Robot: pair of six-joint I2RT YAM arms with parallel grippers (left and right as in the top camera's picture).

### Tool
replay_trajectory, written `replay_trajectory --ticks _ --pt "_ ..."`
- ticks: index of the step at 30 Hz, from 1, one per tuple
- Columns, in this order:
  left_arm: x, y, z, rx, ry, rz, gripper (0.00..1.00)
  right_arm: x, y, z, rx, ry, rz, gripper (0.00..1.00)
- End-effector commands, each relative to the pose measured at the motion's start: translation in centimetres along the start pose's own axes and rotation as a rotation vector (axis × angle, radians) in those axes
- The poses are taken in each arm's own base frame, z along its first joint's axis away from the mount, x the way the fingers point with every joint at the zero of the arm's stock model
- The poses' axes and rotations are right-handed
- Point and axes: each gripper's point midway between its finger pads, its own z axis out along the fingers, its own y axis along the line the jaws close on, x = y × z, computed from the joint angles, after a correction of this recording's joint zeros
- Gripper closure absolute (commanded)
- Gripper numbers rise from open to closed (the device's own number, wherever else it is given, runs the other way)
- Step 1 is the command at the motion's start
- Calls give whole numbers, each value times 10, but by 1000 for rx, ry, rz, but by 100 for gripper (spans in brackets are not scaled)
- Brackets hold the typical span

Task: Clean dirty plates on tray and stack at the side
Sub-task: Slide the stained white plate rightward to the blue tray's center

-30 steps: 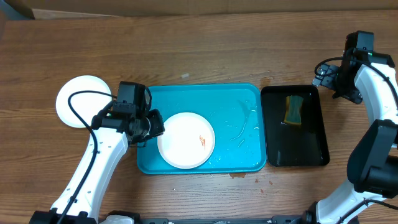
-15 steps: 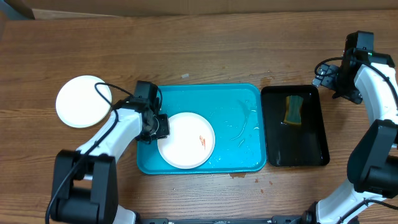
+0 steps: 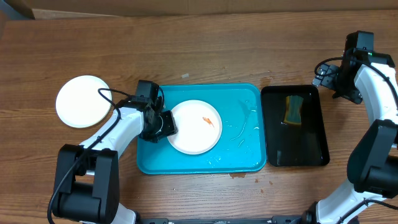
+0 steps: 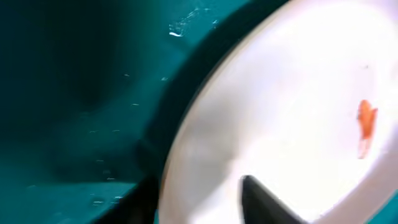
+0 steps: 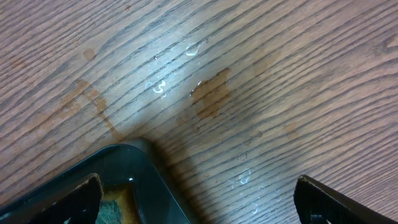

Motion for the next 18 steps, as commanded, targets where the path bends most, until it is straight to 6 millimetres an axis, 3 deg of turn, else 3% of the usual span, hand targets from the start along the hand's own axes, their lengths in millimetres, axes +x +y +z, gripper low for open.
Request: replay_trajectory --ticks 1,13,18 --pt "1 -18 0 91 26 -44 49 -10 0 -13 -10 -45 14 0" --pt "-2 -27 4 69 -14 56 55 -10 0 -13 -10 -45 14 0" --pt "-21 -19 5 -43 -127 145 56 -10 0 -13 -10 -45 14 0"
